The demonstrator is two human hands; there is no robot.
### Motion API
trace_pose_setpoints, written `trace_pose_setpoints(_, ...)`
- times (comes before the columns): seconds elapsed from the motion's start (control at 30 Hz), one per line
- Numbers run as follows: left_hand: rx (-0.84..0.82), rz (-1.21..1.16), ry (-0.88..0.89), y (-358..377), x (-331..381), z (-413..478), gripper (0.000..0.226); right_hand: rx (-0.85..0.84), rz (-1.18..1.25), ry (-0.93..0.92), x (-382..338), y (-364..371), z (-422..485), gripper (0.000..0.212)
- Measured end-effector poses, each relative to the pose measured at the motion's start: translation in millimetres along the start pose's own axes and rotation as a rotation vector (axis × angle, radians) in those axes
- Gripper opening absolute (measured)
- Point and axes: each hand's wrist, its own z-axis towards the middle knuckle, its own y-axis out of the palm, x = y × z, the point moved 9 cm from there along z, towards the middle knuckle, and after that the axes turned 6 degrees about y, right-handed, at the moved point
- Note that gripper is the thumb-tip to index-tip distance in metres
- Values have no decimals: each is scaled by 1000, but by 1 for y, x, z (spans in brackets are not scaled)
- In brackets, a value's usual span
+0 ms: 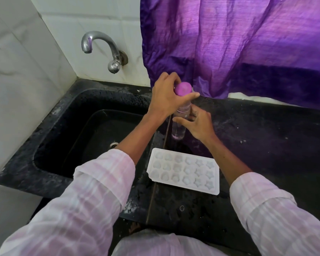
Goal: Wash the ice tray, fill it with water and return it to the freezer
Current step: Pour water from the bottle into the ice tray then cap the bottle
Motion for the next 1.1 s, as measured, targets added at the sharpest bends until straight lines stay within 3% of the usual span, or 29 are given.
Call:
trace_pose_setpoints(0.13,53,-119,-46,-19,7,5,56,-5,1,19,3,0,2,61)
trace_pose_setpoints(0.37,47,-593,-439,-5,-69,-55,51,-42,-7,64,14,6,4,71)
trace_pose_setpoints(0.67,-81,-479,-572,50,-122,-113,54,11,43,93,22,2,2,63)
trace_pose_setpoints(0.87,-167,-291,-483,74,-131,-121,53,49,39,98,24,-13,-9,65)
trace_pose_setpoints(1.1,-213,-153,-505,116,-177,-142,71,105,-1,38,0,-33,-35,65)
